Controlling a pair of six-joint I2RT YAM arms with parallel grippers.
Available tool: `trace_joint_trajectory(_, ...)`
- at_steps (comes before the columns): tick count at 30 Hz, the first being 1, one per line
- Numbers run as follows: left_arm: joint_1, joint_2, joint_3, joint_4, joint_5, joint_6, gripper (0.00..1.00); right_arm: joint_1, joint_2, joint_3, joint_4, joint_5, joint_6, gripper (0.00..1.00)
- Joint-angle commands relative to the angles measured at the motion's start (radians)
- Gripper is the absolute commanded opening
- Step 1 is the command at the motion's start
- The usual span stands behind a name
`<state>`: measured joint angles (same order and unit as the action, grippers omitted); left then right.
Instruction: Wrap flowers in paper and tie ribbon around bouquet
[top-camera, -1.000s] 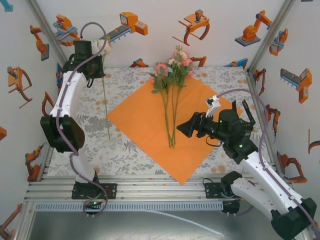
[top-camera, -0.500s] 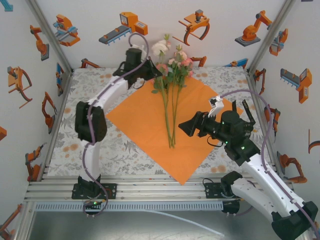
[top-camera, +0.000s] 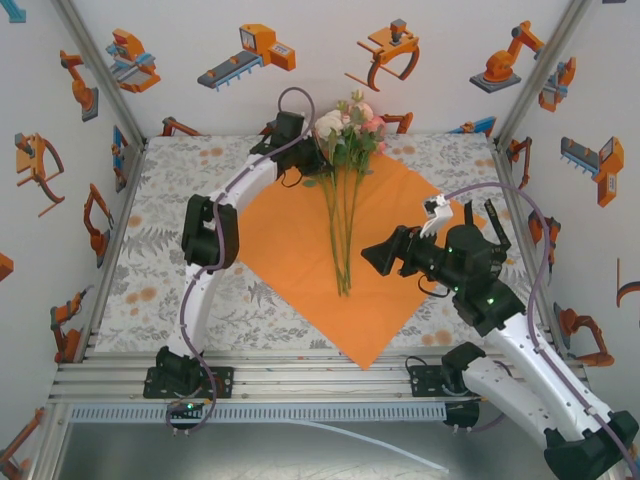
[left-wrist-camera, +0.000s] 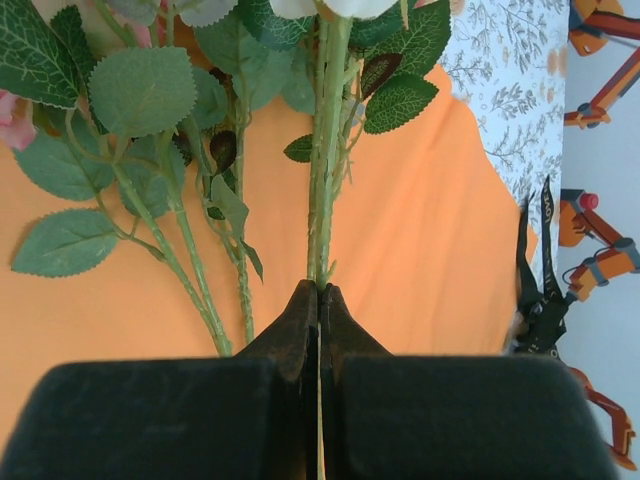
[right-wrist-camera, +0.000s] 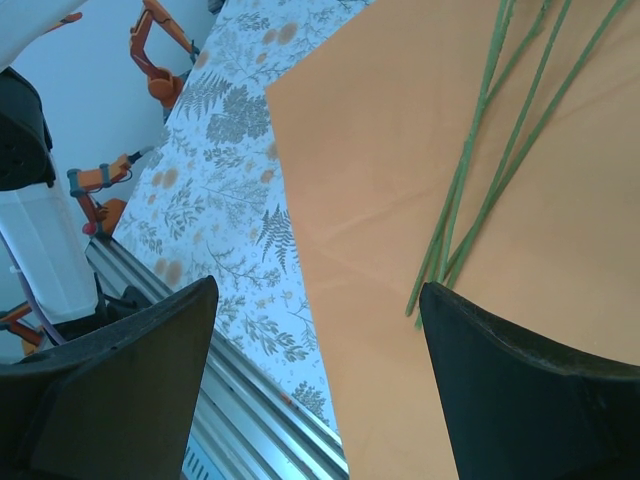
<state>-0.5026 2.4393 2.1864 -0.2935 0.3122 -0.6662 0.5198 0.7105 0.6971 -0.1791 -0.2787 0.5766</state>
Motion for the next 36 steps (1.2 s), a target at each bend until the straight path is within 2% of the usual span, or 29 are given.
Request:
trace_joint_trajectory(1,0.000,0.022,0.040,-0.034,0.035,0.048,0.00,0.008,0.010,-0.007,0.005,0.003,-0.021,0.74)
trace_joint_trajectory(5,-0.002,0.070,0.076,-0.056,0.046,0.054,0.01,0.007,0.014,-0.005,0.002,0.001,-0.020,0.74)
trace_joint_trajectory(8,-0.003,0.088,0.093,-0.070,0.045,0.054,0.14,0.007,0.002,-0.005,-0.010,0.010,-0.021,0.74)
trace_joint_trajectory(11,-0.003,0.076,0.105,-0.077,0.050,0.063,0.17,0.007,-0.009,-0.006,-0.017,0.026,-0.016,0.74)
trace_joint_trajectory(16,-0.003,0.004,0.097,-0.087,0.043,0.089,0.29,0.007,-0.022,-0.011,-0.032,0.070,0.003,0.75)
trace_joint_trajectory(22,-0.002,-0.141,0.018,-0.073,0.024,0.122,0.35,0.006,-0.029,-0.004,-0.116,0.185,0.033,0.75)
trace_joint_trajectory(25,-0.005,-0.280,-0.134,-0.001,0.032,0.113,0.36,0.006,-0.030,0.012,-0.239,0.321,0.081,0.75)
trace_joint_trajectory(29,-0.020,-0.579,-0.561,0.230,-0.001,0.099,0.40,0.005,-0.046,0.021,-0.455,0.445,0.162,0.75)
trace_joint_trajectory(32,-0.057,-0.824,-0.883,0.335,-0.085,0.146,0.43,0.005,-0.068,-0.037,-0.566,0.462,0.234,0.75)
trace_joint_trajectory(36,-0.145,-1.067,-1.148,0.288,-0.163,0.264,0.54,0.002,-0.085,-0.160,-0.534,0.418,0.331,0.75)
